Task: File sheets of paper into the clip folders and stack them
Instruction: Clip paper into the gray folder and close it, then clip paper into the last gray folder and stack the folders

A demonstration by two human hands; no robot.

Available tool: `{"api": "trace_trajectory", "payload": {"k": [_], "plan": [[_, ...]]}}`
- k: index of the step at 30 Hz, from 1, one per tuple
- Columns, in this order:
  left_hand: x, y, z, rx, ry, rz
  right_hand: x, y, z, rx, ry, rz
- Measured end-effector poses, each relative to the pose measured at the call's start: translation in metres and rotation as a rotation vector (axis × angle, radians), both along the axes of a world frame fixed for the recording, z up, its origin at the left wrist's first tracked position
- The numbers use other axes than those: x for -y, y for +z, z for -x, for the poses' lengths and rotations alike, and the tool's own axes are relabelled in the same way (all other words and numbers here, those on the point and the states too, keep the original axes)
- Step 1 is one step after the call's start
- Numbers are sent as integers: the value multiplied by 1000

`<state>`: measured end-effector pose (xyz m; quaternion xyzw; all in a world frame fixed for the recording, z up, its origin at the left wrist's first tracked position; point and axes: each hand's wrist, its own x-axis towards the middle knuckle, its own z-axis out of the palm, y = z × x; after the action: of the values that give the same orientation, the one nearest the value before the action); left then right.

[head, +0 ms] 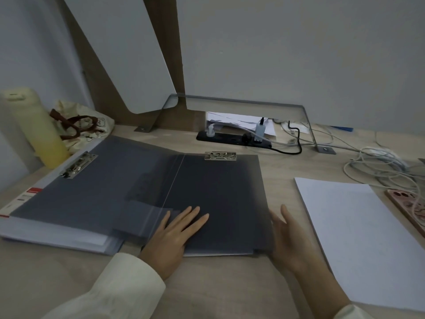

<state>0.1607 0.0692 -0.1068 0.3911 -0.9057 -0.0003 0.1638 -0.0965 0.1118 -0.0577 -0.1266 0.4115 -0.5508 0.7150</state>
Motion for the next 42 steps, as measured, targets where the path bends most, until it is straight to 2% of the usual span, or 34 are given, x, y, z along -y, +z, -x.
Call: {"api": "trace_trajectory", "payload": {"k": [4,7,11,16,22,24,26,27,32,35,38,40,42], "plan": [[-8,0,-5,120,18,14,2,2,2,-117,63,-16],[-15,3,-2,99,68,-19,4,9,-5,-208,96,-25],[-19,3,0,94,127,-15,3,11,-10,-233,118,-36],[-21,9,2,196,176,-82,3,9,-9,-227,133,-25],[-22,16,-1,250,184,-252,8,17,-9,-497,118,-33],[-24,22,0,245,201,-306,8,20,-5,-684,94,-39],[-28,36,10,145,205,-324,5,26,7,-924,68,-38],[-30,41,18,24,205,-294,2,32,15,-1008,71,-24],[-36,68,89,-458,90,-606,-15,53,69,-1201,-21,38],[-38,73,150,-700,-3,-956,-24,48,102,-1385,-78,-31],[-37,73,208,-776,58,-1360,-30,31,126,-1612,-21,-121],[-31,68,236,-832,133,-1556,-34,18,135,-1748,57,-187],[-23,64,254,-917,190,-1642,-36,6,139,-1864,113,-210]]}}
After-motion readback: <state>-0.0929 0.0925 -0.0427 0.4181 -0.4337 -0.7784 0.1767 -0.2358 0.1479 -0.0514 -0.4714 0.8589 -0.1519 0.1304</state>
